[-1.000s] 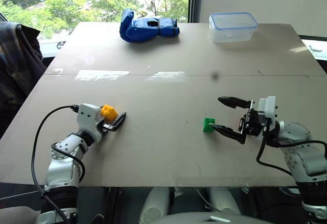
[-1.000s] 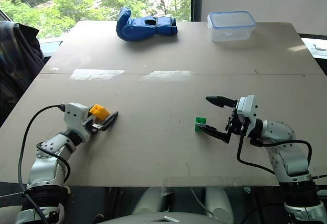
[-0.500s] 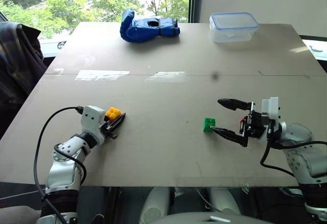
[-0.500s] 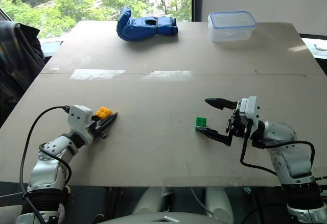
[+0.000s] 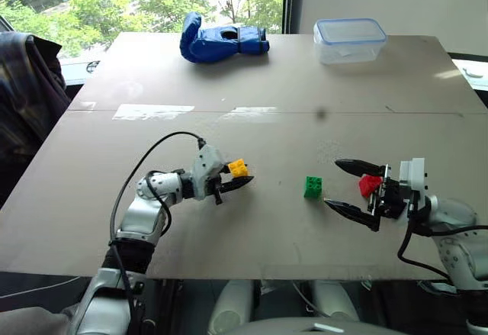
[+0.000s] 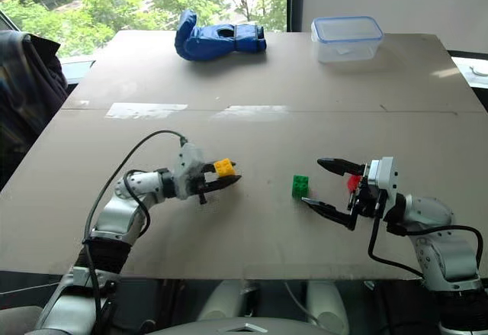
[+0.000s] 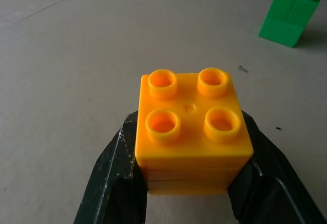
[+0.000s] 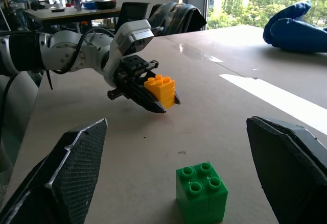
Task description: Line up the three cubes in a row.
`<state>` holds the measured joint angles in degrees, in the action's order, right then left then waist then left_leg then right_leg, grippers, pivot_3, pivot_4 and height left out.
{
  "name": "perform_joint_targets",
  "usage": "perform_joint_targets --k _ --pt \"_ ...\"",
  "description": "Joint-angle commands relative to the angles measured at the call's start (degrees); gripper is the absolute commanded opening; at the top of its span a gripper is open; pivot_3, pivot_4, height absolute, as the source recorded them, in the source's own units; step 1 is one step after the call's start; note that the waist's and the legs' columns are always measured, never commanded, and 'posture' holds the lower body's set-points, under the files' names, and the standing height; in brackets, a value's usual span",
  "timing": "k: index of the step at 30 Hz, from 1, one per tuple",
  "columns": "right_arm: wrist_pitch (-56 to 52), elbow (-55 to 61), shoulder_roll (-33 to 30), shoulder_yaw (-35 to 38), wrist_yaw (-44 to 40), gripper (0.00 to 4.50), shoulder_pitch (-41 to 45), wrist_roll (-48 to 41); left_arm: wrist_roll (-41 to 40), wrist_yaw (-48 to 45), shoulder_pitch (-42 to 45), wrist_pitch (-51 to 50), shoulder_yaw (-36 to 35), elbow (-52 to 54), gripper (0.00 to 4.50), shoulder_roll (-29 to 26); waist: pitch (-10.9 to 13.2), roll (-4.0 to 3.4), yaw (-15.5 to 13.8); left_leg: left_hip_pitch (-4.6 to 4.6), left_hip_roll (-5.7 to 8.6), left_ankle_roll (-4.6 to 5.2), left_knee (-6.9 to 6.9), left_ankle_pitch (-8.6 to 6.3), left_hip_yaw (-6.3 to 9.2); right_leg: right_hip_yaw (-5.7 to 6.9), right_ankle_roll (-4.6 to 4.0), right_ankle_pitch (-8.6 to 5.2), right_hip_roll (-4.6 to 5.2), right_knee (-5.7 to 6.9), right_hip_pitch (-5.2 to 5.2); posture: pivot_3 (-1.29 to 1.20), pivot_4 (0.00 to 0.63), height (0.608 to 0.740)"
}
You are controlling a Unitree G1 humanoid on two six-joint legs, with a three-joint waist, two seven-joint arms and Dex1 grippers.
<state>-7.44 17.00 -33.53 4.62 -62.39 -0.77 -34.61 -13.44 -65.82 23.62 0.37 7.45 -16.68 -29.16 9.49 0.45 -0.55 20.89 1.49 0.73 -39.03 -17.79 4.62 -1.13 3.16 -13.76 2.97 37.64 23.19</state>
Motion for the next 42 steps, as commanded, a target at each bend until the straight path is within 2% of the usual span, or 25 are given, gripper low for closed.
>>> perform_joint_targets --k 1,5,11,18,31,42 --pt "0.7 2.6 -0.8 2.6 -0.4 4.50 -1.6 -1.4 1.0 -7.7 5.4 5.2 3.7 -5.9 1.32 1.9 0.0 0.03 0.0 0.03 0.06 0.00 -0.01 0.00 0.02 0.01 0.00 0.00 -0.02 -0.02 0.00 0.00 0.150 0.740" --pt "1.4 4.2 0.0 3.4 1.2 4.50 -3.8 -1.0 3.1 -13.5 10.8 11.0 6.8 -13.8 1.32 4.1 0.0 0.03 0.9 0.03 0.12 0.01 -0.02 0.00 0.00 -0.04 0.01 -0.01 -0.06 -0.02 0.02 0.00 0.150 0.740" --pt "1.7 6.4 0.8 4.1 2.8 4.50 -6.3 -1.1 3.8 -19.7 15.5 14.5 8.3 -21.4 1.32 6.9 0.0 0.06 1.4 0.02 0.14 0.03 -0.06 -0.01 0.00 -0.05 0.02 -0.01 -0.08 0.04 0.01 0.00 0.150 0.740" --pt "1.8 7.3 0.7 4.3 3.3 4.50 -7.1 -1.2 5.1 -20.2 16.3 14.8 8.0 -25.2 1.32 8.4 0.0 0.07 1.3 0.03 0.15 0.04 -0.08 -0.01 0.02 -0.04 0.03 -0.01 -0.10 0.05 0.01 0.00 0.150 0.740" --pt "1.3 6.5 0.4 4.1 2.7 4.50 -6.8 -1.3 5.3 -15.9 11.6 11.3 7.2 -19.2 1.32 7.1 0.0 0.05 1.3 -0.05 0.01 0.04 -0.09 -0.01 0.01 -0.09 0.03 -0.01 -0.10 0.10 0.00 0.00 0.150 0.740" --pt "1.4 5.9 0.5 3.7 2.3 4.50 -6.0 -1.1 3.1 -12.2 4.0 1.2 6.2 -4.7 1.32 5.2 0.0 0.04 1.5 -0.07 -0.07 0.03 -0.08 -0.01 -0.02 -0.14 0.03 -0.01 -0.14 0.10 0.00 0.00 0.150 0.740"
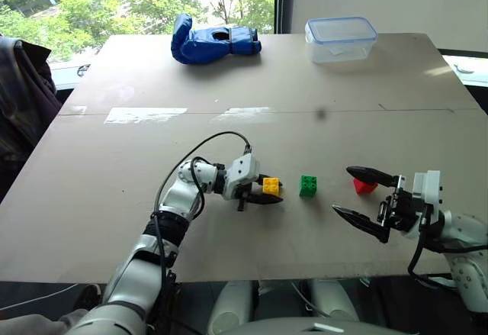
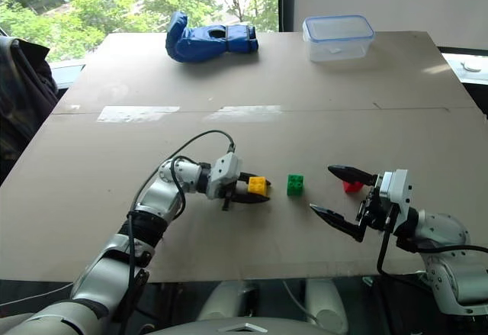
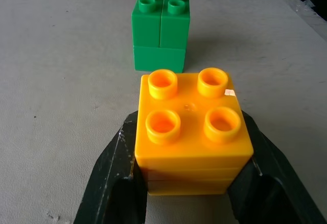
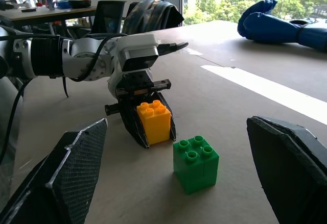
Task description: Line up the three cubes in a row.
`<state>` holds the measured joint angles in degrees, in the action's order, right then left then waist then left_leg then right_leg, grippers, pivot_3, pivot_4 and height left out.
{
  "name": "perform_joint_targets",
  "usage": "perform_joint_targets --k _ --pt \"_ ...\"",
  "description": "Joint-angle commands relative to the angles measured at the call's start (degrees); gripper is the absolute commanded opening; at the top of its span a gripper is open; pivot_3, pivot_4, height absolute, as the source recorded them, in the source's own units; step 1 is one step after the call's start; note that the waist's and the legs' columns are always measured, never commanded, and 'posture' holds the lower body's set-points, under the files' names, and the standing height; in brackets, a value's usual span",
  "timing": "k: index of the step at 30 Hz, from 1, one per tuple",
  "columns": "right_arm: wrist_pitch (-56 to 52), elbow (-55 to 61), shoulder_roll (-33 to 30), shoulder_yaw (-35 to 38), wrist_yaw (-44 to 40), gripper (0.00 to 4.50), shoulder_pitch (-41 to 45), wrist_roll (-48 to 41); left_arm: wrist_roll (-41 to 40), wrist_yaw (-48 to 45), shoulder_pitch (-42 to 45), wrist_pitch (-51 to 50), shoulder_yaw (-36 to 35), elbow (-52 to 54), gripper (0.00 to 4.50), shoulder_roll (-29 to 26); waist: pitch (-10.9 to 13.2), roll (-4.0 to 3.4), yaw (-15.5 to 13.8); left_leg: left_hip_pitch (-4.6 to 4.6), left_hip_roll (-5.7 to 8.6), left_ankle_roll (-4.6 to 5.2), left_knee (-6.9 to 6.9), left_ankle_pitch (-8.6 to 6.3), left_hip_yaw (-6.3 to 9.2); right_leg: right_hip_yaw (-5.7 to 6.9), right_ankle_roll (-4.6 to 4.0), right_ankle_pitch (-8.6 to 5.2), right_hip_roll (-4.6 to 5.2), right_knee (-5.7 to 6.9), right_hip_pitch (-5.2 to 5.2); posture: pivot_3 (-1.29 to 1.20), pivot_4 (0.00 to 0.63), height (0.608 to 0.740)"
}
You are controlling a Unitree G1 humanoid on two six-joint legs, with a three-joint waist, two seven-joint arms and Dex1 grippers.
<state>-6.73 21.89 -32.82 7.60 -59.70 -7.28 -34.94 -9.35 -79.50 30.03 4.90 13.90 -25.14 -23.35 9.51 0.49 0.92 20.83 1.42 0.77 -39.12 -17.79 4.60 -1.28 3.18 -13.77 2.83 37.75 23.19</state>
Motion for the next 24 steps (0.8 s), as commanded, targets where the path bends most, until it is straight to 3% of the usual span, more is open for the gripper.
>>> perform_joint_targets --k 1,10,24 --pt "0.8 0.9 -0.2 0.7 -0.4 4.50 0.5 -0.8 -0.9 1.9 -3.4 -4.0 -0.2 4.9 1.32 -0.8 0.0 0.00 -0.1 0.00 -0.01 0.00 0.00 0.00 0.01 0.00 0.00 0.00 0.00 0.00 0.00 0.00 0.150 0.740" --pt "0.8 0.9 0.1 0.2 -0.3 4.50 0.9 -0.5 0.5 5.7 -6.2 -4.6 0.4 7.7 1.32 -1.2 0.0 -0.03 -0.1 -0.02 -0.01 0.00 0.00 0.00 0.00 0.00 0.00 0.00 0.01 0.00 0.00 0.00 0.150 0.740" --pt "0.7 1.2 0.1 0.3 -0.2 4.50 0.9 -0.5 0.8 5.1 -2.4 -0.1 0.3 0.4 1.32 -1.1 0.0 -0.04 -0.2 -0.10 0.01 0.00 0.00 0.00 0.00 0.01 0.00 0.00 0.01 0.07 -0.06 0.00 0.150 0.740"
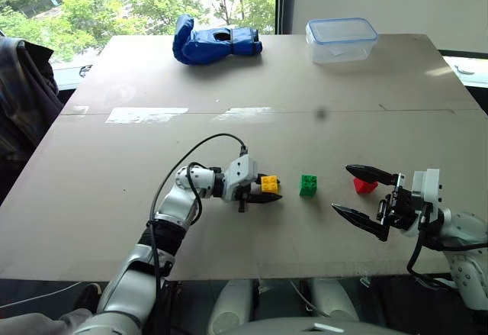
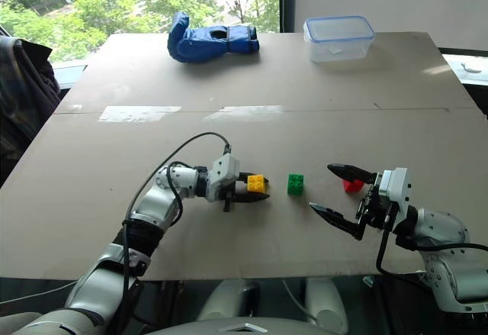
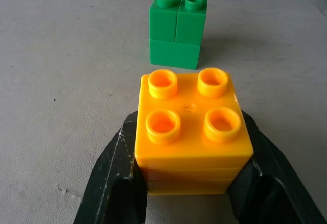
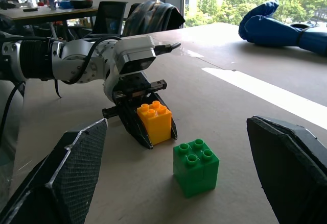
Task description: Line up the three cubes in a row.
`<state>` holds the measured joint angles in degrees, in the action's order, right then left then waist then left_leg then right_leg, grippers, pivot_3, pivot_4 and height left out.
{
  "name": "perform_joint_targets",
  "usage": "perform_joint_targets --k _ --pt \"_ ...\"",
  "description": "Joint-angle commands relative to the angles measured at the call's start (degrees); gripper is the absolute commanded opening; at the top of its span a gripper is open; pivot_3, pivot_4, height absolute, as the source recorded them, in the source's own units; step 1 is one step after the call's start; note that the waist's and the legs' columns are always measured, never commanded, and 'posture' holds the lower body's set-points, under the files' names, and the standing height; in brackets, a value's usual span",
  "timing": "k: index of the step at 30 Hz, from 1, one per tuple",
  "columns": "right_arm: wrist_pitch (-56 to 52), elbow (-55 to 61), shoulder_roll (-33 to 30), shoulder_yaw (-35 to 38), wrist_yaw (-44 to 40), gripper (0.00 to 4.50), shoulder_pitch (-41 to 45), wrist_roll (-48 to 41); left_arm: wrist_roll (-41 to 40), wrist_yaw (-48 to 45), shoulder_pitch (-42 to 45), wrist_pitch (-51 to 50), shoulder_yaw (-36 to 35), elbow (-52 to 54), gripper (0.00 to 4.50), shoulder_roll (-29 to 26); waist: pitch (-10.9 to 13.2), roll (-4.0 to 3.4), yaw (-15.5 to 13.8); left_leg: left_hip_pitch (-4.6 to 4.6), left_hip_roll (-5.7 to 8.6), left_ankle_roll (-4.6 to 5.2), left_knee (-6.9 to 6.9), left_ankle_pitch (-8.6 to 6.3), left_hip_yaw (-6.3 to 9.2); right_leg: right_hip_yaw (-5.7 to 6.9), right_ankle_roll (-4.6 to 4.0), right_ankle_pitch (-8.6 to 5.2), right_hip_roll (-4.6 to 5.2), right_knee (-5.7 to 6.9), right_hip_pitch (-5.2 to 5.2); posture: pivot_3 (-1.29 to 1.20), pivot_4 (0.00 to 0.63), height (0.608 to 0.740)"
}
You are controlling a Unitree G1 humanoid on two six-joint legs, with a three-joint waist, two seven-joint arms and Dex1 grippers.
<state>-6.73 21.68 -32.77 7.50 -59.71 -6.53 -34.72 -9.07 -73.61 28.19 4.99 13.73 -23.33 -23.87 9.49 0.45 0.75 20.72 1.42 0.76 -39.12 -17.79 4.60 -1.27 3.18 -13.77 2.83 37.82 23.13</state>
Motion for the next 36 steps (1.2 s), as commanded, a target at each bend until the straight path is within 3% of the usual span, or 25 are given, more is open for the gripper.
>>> perform_joint_targets --k 1,7,8,9,13,28,32,36 --pt "0.7 1.5 0.1 0.4 -0.1 4.50 0.1 -0.7 0.3 -1.6 -0.8 -0.6 0.8 -1.0 1.32 -0.8 0.0 0.00 0.0 0.00 0.00 0.00 0.00 0.00 0.00 0.00 0.00 0.00 0.00 0.00 0.00 0.00 0.150 0.740" --pt "0.9 1.6 0.0 0.5 -0.1 4.50 -0.2 -0.6 0.0 -1.9 -1.5 -1.2 0.7 -0.4 1.32 -0.7 0.0 0.00 0.0 0.00 0.00 0.00 0.00 0.00 0.00 -0.01 0.00 0.00 0.00 0.00 0.00 0.00 0.150 0.740" --pt "0.9 1.5 0.0 0.5 -0.2 4.50 -0.2 -0.6 -0.1 -2.0 -1.5 -1.2 0.7 -0.3 2.36 -0.7 0.0 0.00 0.0 0.00 0.00 0.00 0.00 0.00 0.00 -0.01 0.00 0.00 0.00 -0.01 0.00 0.00 0.150 0.740" --pt "0.9 1.5 0.0 0.4 -0.2 4.50 -0.2 -0.6 -0.1 -2.0 -1.5 -1.2 0.7 -0.4 2.59 -0.6 0.0 -0.01 0.0 0.00 0.00 0.00 0.00 0.00 0.00 -0.01 0.00 0.00 0.00 -0.01 0.00 0.00 0.150 0.740" --pt "0.8 1.5 0.0 0.3 -0.3 4.50 0.0 -0.6 1.1 0.1 -1.3 0.5 0.3 -1.3 4.41 -0.3 0.0 -0.01 0.0 0.00 0.00 0.00 0.00 0.00 0.00 -0.01 0.00 0.00 0.00 0.00 0.00 0.00 0.150 0.740" --pt "0.7 1.7 0.0 0.0 -0.2 4.50 -0.1 -0.5 -2.0 3.8 -4.0 -0.3 -3.1 3.1 4.41 -1.1 0.0 -0.05 0.1 -0.03 -0.02 0.00 -0.01 0.00 0.01 -0.02 0.00 0.00 0.00 0.05 0.00 0.00 0.150 0.740" --pt "0.7 1.7 0.0 0.1 -0.3 4.50 -0.3 -0.6 -7.7 3.0 -5.0 -3.7 -6.6 8.8 4.41 -1.7 0.0 -0.04 0.1 0.01 -0.03 0.00 -0.01 0.00 0.02 -0.01 0.00 0.00 0.00 0.03 0.01 0.00 0.150 0.740" --pt "0.6 1.8 -0.3 0.0 -0.7 4.50 -0.6 -0.7 -12.5 -2.2 -7.9 -7.7 -7.5 17.1 4.41 -5.9 0.0 -0.02 0.0 0.05 -0.04 0.00 -0.01 0.00 0.03 0.00 -0.01 -0.01 0.04 -0.02 0.02 0.00 0.150 0.740"
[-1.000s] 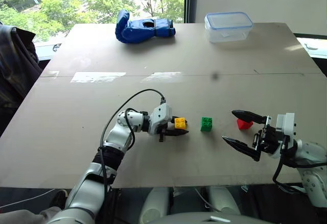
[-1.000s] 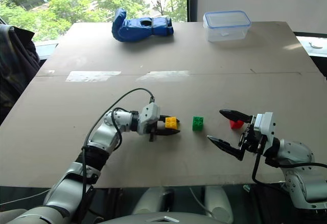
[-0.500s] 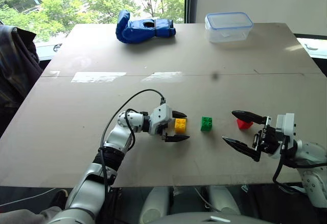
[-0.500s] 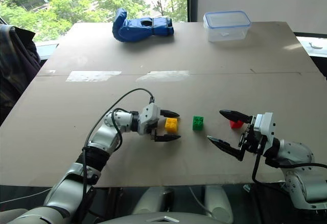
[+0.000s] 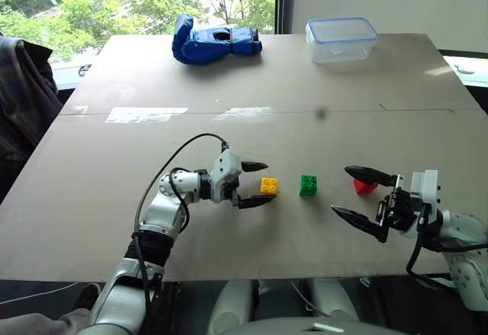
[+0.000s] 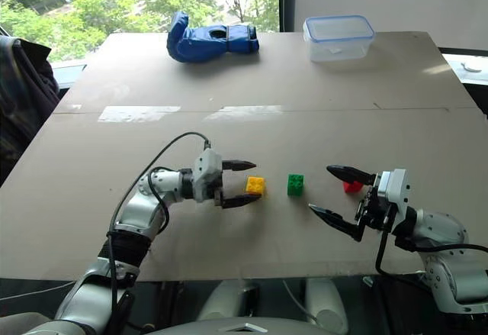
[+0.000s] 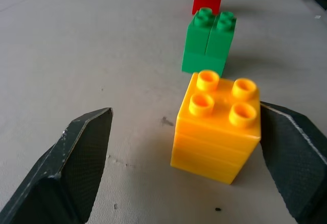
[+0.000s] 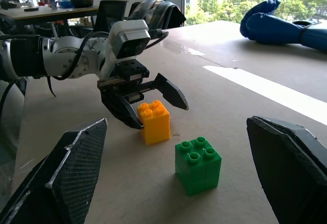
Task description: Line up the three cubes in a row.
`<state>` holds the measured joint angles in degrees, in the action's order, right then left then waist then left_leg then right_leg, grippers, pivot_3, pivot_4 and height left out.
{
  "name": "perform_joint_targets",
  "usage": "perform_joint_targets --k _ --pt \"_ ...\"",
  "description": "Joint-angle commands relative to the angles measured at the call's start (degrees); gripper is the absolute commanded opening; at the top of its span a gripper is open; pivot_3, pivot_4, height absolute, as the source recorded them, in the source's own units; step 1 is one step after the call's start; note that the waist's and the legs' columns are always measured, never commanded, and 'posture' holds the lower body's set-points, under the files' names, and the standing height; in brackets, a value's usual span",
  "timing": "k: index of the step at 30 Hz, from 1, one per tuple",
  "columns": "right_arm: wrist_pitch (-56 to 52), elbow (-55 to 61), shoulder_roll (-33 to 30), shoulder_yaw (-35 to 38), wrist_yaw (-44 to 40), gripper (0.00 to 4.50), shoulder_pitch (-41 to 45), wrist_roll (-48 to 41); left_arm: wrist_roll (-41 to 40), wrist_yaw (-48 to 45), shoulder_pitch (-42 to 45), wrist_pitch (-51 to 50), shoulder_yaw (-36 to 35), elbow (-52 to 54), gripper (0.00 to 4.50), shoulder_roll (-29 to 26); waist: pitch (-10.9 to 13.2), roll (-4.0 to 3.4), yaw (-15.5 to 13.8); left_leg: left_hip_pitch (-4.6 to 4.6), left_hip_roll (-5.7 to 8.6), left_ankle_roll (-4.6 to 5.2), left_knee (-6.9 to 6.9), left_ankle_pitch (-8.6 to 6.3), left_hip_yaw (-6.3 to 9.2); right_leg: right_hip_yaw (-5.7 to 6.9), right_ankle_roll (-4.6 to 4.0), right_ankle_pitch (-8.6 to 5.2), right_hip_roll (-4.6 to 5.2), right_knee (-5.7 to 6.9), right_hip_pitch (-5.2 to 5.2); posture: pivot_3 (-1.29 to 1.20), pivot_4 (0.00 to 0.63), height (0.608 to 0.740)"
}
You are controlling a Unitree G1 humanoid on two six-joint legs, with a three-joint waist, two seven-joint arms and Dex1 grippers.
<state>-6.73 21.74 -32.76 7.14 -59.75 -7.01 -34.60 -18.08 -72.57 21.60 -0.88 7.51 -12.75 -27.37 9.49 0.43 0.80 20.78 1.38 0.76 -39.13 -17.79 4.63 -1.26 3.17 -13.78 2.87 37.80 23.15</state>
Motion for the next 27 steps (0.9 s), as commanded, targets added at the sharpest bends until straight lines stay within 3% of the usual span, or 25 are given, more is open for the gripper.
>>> perform_joint_targets --k 1,4,8,15,21,27 --pt "0.7 1.6 -0.4 0.4 -0.9 4.50 -0.1 -0.8 -4.2 -4.0 -2.2 -3.0 -1.2 8.7 4.41 -3.7 0.0 -0.01 0.0 0.00 0.00 0.00 0.01 0.00 0.00 0.00 0.00 0.00 0.00 -0.02 0.00 0.00 0.150 0.740" --pt "0.8 1.2 -0.7 0.6 -1.3 4.50 0.0 -0.8 -6.2 -4.7 -4.9 -6.1 -2.3 16.0 4.41 -7.5 0.0 -0.03 0.0 0.02 0.00 0.00 0.03 0.00 -0.01 -0.01 0.00 0.00 0.00 -0.10 0.00 0.00 0.150 0.740" --pt "1.0 1.0 -0.3 1.1 -1.4 4.50 -1.5 -0.8 -8.3 3.0 -10.0 -11.6 -8.6 25.0 4.41 -10.9 0.1 -0.05 -0.1 0.03 -0.05 0.00 0.04 0.00 0.01 0.00 -0.01 0.00 0.04 -0.10 0.00 0.00 0.150 0.740" --pt "6.5 -5.1 -0.3 5.0 -4.8 4.50 -12.9 1.2 -4.0 17.8 -33.0 -20.0 -13.7 42.9 4.41 -13.1 0.1 -0.06 -0.2 0.05 -0.08 0.02 0.41 -0.02 -0.05 -0.20 0.01 0.00 0.30 -0.54 0.00 0.00 0.150 0.740" --pt "14.4 -15.9 1.0 6.2 -4.6 4.50 -14.1 6.3 1.9 25.6 -46.0 -14.6 -13.0 43.0 4.41 -8.6 0.1 -0.15 -0.3 -0.14 -0.14 0.01 0.41 -0.01 -0.11 -0.31 -0.03 -0.02 0.30 -0.55 -0.16 0.00 0.150 0.740" --pt "17.9 -19.9 1.4 6.5 -3.5 4.50 -13.3 7.8 2.5 26.6 -46.9 -12.1 -11.0 40.9 4.41 -7.0 -0.1 -0.32 -0.3 -0.17 -0.17 0.01 0.41 -0.01 -0.25 -0.18 -0.03 -0.02 0.17 -0.54 -0.15 0.00 0.150 0.740"
